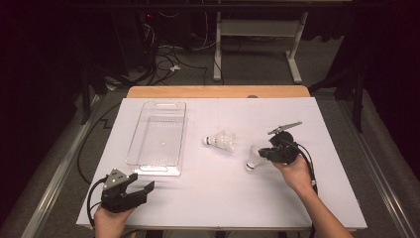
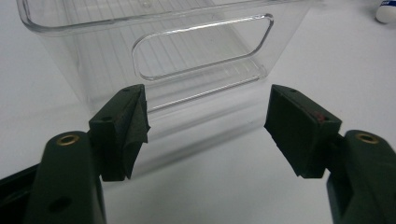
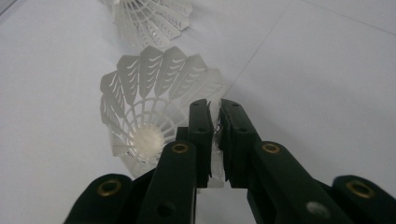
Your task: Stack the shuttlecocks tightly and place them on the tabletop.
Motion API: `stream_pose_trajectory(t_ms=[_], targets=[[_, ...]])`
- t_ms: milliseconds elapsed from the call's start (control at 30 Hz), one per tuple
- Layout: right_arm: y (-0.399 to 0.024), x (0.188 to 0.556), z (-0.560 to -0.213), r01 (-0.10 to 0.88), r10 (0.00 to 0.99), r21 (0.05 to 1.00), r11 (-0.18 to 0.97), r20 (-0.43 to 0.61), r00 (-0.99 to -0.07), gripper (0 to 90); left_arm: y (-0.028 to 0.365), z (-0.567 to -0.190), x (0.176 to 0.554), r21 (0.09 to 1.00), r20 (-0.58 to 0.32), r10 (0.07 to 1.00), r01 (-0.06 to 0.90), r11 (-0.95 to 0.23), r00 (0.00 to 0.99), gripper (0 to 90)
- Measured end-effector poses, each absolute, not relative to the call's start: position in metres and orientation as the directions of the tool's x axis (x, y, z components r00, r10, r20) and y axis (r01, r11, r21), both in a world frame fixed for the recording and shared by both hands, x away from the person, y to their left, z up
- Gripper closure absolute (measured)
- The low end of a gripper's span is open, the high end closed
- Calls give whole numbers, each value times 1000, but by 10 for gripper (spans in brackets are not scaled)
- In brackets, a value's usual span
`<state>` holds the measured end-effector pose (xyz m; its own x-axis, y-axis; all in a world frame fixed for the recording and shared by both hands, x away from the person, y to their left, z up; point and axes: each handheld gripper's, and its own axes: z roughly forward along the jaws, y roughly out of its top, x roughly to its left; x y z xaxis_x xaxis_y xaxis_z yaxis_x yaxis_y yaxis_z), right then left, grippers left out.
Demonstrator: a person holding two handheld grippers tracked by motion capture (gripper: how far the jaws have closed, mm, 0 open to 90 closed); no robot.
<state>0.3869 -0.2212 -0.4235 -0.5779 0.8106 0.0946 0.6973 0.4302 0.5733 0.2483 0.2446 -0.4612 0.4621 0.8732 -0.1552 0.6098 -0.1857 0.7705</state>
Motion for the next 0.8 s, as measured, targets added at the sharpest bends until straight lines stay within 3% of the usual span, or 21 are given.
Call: stream_pose_trajectory(t_ms=[800], targets=[[-242,390,-441,747,847,549,375,124,-516,778,244,-461,248,771,-153,874,609,-186,461,309]])
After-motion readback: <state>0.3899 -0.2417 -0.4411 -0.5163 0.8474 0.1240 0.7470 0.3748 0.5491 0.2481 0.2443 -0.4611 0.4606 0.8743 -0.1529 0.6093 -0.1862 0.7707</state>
